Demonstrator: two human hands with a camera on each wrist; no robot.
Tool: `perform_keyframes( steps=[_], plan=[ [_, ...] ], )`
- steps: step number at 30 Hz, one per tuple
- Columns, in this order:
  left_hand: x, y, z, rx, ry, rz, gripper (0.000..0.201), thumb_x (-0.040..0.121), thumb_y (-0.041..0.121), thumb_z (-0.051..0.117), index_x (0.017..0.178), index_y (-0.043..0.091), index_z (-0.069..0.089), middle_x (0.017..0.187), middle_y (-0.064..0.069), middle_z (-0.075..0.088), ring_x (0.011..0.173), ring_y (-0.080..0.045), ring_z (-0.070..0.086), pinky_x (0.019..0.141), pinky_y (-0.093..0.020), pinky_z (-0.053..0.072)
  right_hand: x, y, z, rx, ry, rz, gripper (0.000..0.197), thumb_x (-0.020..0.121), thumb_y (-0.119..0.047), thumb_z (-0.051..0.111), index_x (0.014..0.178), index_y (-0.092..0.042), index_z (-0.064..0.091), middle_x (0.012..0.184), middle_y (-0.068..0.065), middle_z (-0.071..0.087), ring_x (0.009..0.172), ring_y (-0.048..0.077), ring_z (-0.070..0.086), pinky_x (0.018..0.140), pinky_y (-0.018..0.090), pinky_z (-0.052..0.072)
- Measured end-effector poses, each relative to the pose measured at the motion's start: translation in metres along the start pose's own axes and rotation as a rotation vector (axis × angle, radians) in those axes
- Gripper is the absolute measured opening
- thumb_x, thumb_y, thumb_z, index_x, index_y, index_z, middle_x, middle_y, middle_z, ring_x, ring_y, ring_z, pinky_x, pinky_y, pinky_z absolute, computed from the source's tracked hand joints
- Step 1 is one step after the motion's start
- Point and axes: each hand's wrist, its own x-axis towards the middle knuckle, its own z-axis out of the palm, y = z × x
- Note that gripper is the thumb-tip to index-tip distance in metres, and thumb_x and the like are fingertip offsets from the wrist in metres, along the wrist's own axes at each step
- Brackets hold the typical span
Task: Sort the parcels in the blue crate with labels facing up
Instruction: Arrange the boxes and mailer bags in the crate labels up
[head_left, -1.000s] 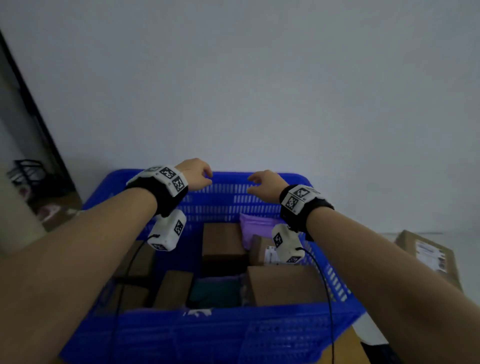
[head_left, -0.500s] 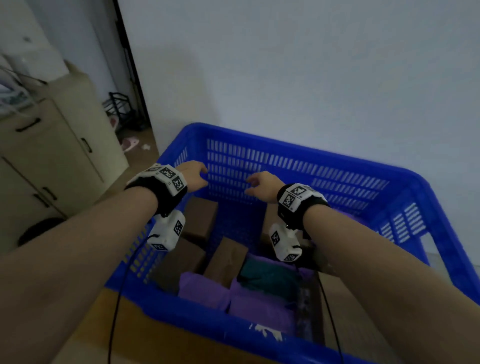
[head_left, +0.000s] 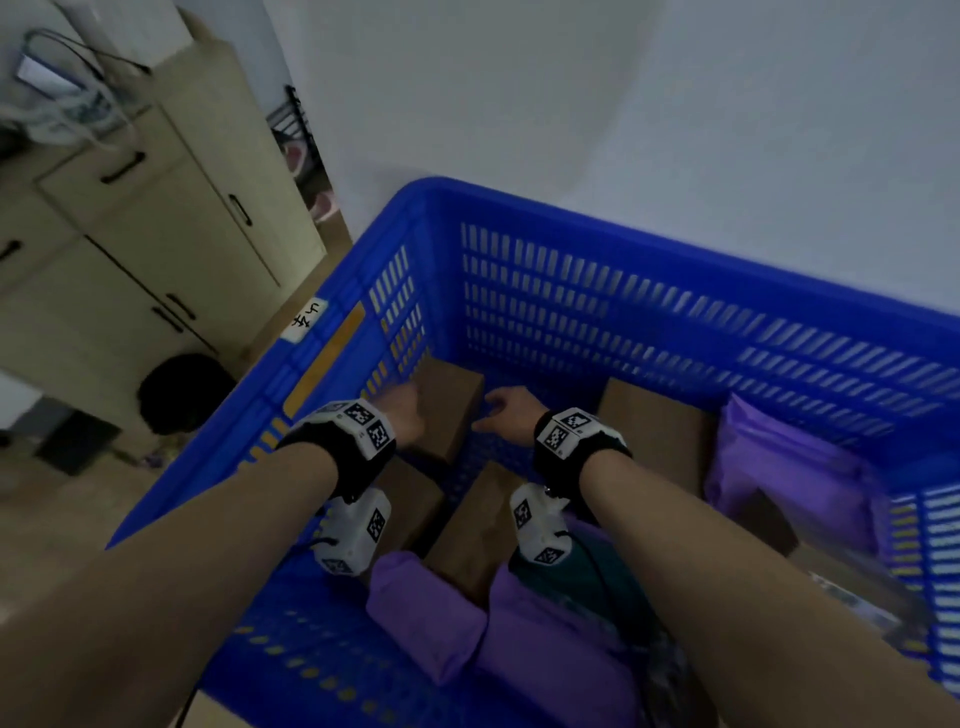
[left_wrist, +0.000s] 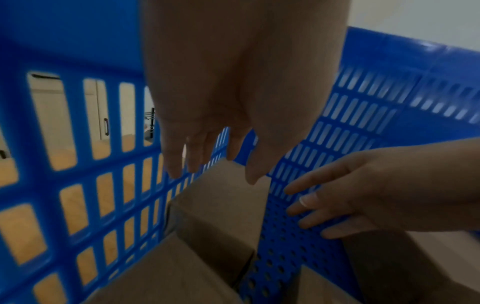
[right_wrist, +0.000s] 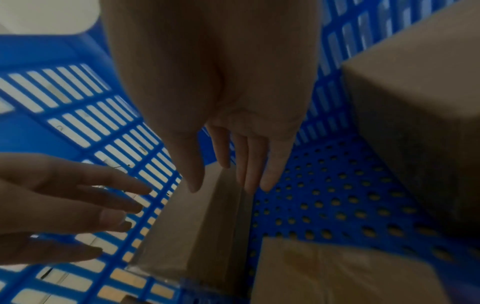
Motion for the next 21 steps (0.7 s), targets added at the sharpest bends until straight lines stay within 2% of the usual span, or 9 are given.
perform_keyframes(
  steps=[3, 6, 11, 14, 17, 19, 21],
  plan=[
    [0.006, -0.007, 0.007, -0.067, 0.017, 0.006, 0.061, 0.087, 0.013, 0.053, 0.144, 0.016, 0.033, 0.135, -0.009, 0.05, 0.119, -0.028, 0.054, 0.092, -0.035, 0.05, 0.009, 0.004, 0.012, 0.08, 0.011, 0.018, 0.062, 0.088, -0.021, 0.066, 0.141, -0.006, 0.038, 0.143, 0.013, 0.046, 0.128, 0.029, 0.047, 0.104, 0.037, 0.041],
    [0.01, -0.013, 0.015, -0.114, 0.008, 0.01, 0.067, 0.086, 0.017, 0.054, 0.147, 0.02, 0.026, 0.142, -0.008, 0.044, 0.122, -0.03, 0.051, 0.094, -0.04, 0.05, 0.015, 0.004, 0.025, 0.215, 0.022, 0.053, 0.055, 0.087, -0.016, 0.066, 0.136, -0.002, 0.045, 0.138, 0.013, 0.051, 0.125, 0.029, 0.05, 0.104, 0.035, 0.041],
    [0.012, -0.015, 0.029, -0.139, 0.034, -0.02, 0.06, 0.088, 0.004, 0.049, 0.145, 0.011, 0.031, 0.139, -0.014, 0.046, 0.122, -0.031, 0.05, 0.096, -0.041, 0.049, 0.026, -0.001, 0.043, 0.325, 0.033, 0.094, 0.056, 0.083, -0.023, 0.071, 0.13, -0.001, 0.051, 0.13, 0.015, 0.058, 0.118, 0.03, 0.056, 0.099, 0.037, 0.046],
    [0.015, -0.01, 0.032, -0.129, 0.026, -0.023, 0.054, 0.089, 0.003, 0.047, 0.141, 0.004, 0.034, 0.137, -0.019, 0.044, 0.121, -0.034, 0.049, 0.096, -0.043, 0.048, 0.025, -0.002, 0.046, 0.36, 0.054, 0.107, 0.049, 0.085, -0.015, 0.068, 0.128, 0.0, 0.051, 0.127, 0.015, 0.058, 0.116, 0.03, 0.056, 0.089, 0.032, 0.046],
    [0.019, -0.005, 0.034, -0.131, -0.001, -0.088, 0.053, 0.092, 0.008, 0.045, 0.142, 0.0, 0.03, 0.145, -0.022, 0.033, 0.132, -0.037, 0.037, 0.107, -0.044, 0.038, 0.022, 0.001, 0.046, 0.364, 0.071, 0.101, 0.05, 0.085, -0.008, 0.065, 0.132, 0.0, 0.048, 0.12, 0.011, 0.059, 0.106, 0.022, 0.057, 0.08, 0.027, 0.044],
    [0.023, -0.003, 0.034, -0.192, -0.009, -0.121, 0.054, 0.092, 0.012, 0.045, 0.142, 0.0, 0.031, 0.148, -0.023, 0.029, 0.136, -0.039, 0.032, 0.11, -0.046, 0.033, 0.019, 0.002, 0.045, 0.383, 0.089, 0.094, 0.049, 0.085, -0.002, 0.063, 0.131, -0.001, 0.048, 0.123, 0.013, 0.059, 0.109, 0.025, 0.057, 0.079, 0.025, 0.043],
    [0.026, -0.001, 0.031, -0.303, -0.047, -0.149, 0.053, 0.092, 0.014, 0.044, 0.142, 0.0, 0.033, 0.149, -0.023, 0.03, 0.136, -0.038, 0.032, 0.111, -0.047, 0.032, 0.013, 0.002, 0.041, 0.411, 0.127, 0.093, 0.05, 0.084, 0.003, 0.062, 0.131, -0.003, 0.047, 0.124, 0.012, 0.058, 0.116, 0.028, 0.056, 0.084, 0.028, 0.047]
  ],
)
